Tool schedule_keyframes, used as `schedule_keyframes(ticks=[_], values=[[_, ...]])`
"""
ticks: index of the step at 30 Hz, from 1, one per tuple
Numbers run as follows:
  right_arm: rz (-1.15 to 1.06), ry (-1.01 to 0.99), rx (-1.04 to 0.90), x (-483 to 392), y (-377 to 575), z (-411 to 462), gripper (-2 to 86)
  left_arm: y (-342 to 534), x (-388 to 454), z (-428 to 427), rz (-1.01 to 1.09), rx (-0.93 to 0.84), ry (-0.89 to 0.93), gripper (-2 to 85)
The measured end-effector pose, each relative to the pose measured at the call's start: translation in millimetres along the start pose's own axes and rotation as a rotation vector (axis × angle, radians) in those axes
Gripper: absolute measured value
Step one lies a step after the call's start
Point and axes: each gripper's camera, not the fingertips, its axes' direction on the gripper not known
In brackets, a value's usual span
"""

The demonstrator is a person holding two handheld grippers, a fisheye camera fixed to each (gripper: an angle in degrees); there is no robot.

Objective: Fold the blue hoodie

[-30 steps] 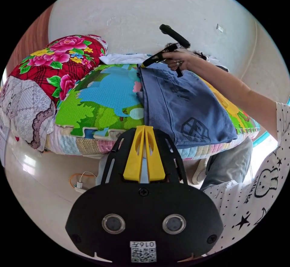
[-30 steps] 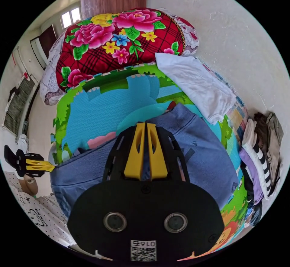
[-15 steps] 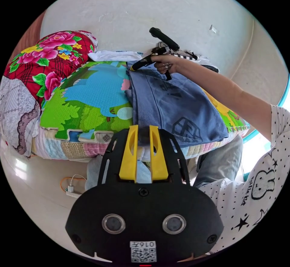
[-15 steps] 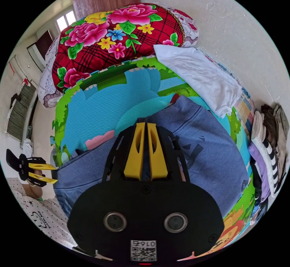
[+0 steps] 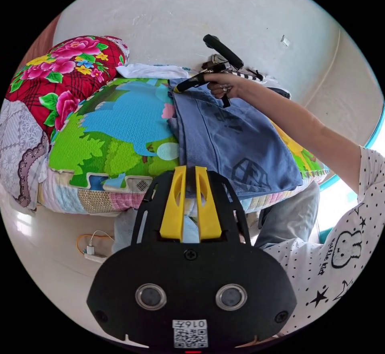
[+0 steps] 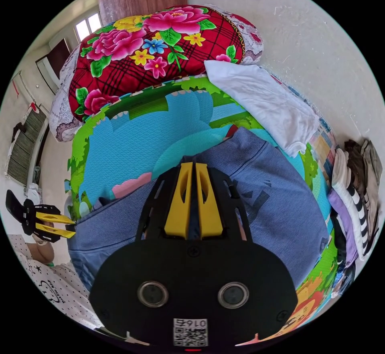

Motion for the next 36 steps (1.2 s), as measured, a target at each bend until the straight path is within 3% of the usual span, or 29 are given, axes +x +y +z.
schedule_keyframes(ticks=[10, 18, 23, 27, 31, 36], values=[[0.009, -0.018, 0.058, -6.2, 42.8, 8.2, 0.4, 16.1, -9.9, -34.5, -0.010, 0.092, 0.018, -1.0], [0.032, -0.021, 0.017, -14.4, 90.1, 47.7, 1.4, 26.0, -15.9, -12.4, -0.072, -0.006, 0.035, -1.0], [0.052, -0.058, 0.134, -8.9, 147.1, 11.8, 5.1, 18.9, -0.1, -32.2, -0.042, -0.015, -0.116, -1.0], [-0.053, -0.149, 0.236, -25.2, 259.6, -45.2, 6.0, -1.4, 31.0, -41.9, 0.121, 0.041, -0.016, -1.0], [-0.159, -0.068, 0.117, -70.4, 400.0, -42.6, 1.8, -24.9, 76.9, -21.3, 0.268, 0.038, 0.127, -1.0], [0.056, 0.035, 0.167, -101.3, 521.3, -28.4, 0.1, -25.1, 107.8, 18.1, 0.285, -0.107, 0.025, -1.0]])
